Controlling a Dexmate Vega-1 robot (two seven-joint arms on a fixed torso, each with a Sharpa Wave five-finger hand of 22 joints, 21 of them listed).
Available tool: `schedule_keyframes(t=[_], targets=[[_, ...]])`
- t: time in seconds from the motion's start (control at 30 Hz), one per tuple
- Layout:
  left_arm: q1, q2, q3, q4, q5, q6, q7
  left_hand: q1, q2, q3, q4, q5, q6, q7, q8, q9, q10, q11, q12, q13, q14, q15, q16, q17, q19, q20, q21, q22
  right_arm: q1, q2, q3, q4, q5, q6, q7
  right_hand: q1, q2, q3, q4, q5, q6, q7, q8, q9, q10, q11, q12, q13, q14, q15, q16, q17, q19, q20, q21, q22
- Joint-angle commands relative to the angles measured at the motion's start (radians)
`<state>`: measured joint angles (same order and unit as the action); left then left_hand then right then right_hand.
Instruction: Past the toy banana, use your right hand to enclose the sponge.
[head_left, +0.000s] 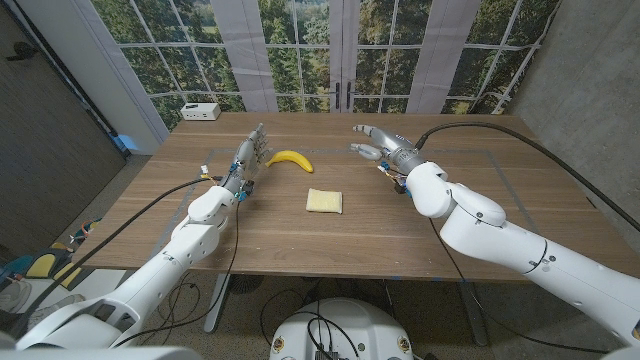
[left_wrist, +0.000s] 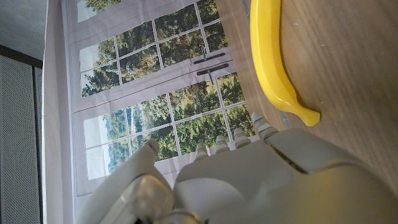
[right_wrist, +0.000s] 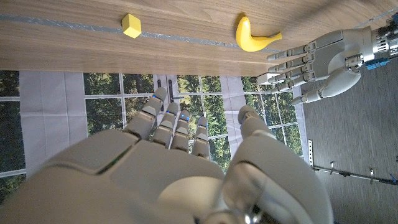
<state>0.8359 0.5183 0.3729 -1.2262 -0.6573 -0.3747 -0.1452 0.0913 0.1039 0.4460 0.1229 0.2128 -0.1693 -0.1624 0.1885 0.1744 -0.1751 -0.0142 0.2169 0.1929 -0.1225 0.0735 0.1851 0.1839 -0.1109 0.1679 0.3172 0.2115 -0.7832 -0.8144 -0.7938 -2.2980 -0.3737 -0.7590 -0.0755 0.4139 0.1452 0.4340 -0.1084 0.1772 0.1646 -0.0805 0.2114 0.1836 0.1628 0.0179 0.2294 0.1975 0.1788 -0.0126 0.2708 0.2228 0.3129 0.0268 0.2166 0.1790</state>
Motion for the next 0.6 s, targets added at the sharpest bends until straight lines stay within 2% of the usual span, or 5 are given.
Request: schedule_keyframes(t=[0.03,0.2,0.33,0.43,0.6], targets=[[-0.004,-0.003,-0.002,0.015,-0.006,-0.011,-0.018,-0.009,0.003,0.001,0.002,-0.004,0.000,0.006,0.000,0.004,-0.026,0.004,-0.001,0.004,-0.005,0.004,0.004,0.003,0.000,0.008,-0.003,0.003,0.042,0.033,-0.109,-0.037,-0.171,-0.122,0.082,-0.002,-0.021,-0.009,-0.005,-0.002,0.013,0.002,0.002,0.005,0.012,-0.004,0.000,0.005,0.005,-0.008,0.003,0.001,0.010,0.007,0.007,0.003],[-0.003,-0.003,-0.002,0.019,-0.009,-0.011,-0.023,-0.009,0.003,0.001,0.002,-0.004,0.000,0.006,0.000,0.004,-0.027,0.004,-0.002,0.004,-0.005,0.004,0.004,0.003,0.000,0.008,-0.003,0.004,0.061,0.053,-0.162,-0.043,-0.258,-0.178,0.121,-0.009,-0.035,-0.020,-0.005,-0.003,0.017,0.001,0.002,0.005,0.019,-0.007,0.001,0.005,0.009,-0.009,0.003,0.001,0.015,0.011,0.008,0.003],[-0.005,-0.005,-0.003,0.028,-0.013,-0.017,-0.031,-0.010,0.002,0.001,0.002,-0.004,0.000,0.005,0.000,0.004,-0.026,0.004,-0.001,0.004,-0.006,0.003,0.004,0.003,0.000,0.007,-0.003,0.004,0.065,0.081,-0.199,-0.045,-0.328,-0.231,0.139,-0.023,-0.064,-0.044,-0.008,-0.001,0.046,0.001,0.008,0.005,0.039,-0.011,0.003,0.005,0.028,-0.016,0.007,-0.002,0.038,0.015,0.014,0.003],[-0.005,-0.007,-0.004,0.032,-0.013,-0.021,-0.031,-0.011,0.002,0.000,0.002,-0.004,0.000,0.004,0.000,0.004,-0.027,0.004,-0.002,0.004,-0.006,0.003,0.004,0.003,0.000,0.007,-0.003,0.004,0.077,0.103,-0.235,-0.039,-0.389,-0.276,0.161,-0.031,-0.091,-0.061,-0.013,0.001,0.051,-0.001,0.005,0.005,0.051,-0.014,0.004,0.005,0.041,-0.016,0.008,-0.004,0.057,0.028,0.020,0.004],[-0.004,-0.008,-0.006,0.037,-0.016,-0.026,-0.035,-0.011,0.002,0.000,0.002,-0.004,0.000,0.003,-0.001,0.004,-0.027,0.004,-0.002,0.004,-0.006,0.003,0.004,0.003,-0.001,0.008,-0.003,0.004,0.096,0.140,-0.278,-0.025,-0.464,-0.340,0.206,-0.038,-0.112,-0.075,-0.016,0.003,0.060,-0.005,0.005,0.005,0.060,-0.025,0.005,0.005,0.049,-0.017,0.009,-0.006,0.063,0.039,0.020,0.004]])
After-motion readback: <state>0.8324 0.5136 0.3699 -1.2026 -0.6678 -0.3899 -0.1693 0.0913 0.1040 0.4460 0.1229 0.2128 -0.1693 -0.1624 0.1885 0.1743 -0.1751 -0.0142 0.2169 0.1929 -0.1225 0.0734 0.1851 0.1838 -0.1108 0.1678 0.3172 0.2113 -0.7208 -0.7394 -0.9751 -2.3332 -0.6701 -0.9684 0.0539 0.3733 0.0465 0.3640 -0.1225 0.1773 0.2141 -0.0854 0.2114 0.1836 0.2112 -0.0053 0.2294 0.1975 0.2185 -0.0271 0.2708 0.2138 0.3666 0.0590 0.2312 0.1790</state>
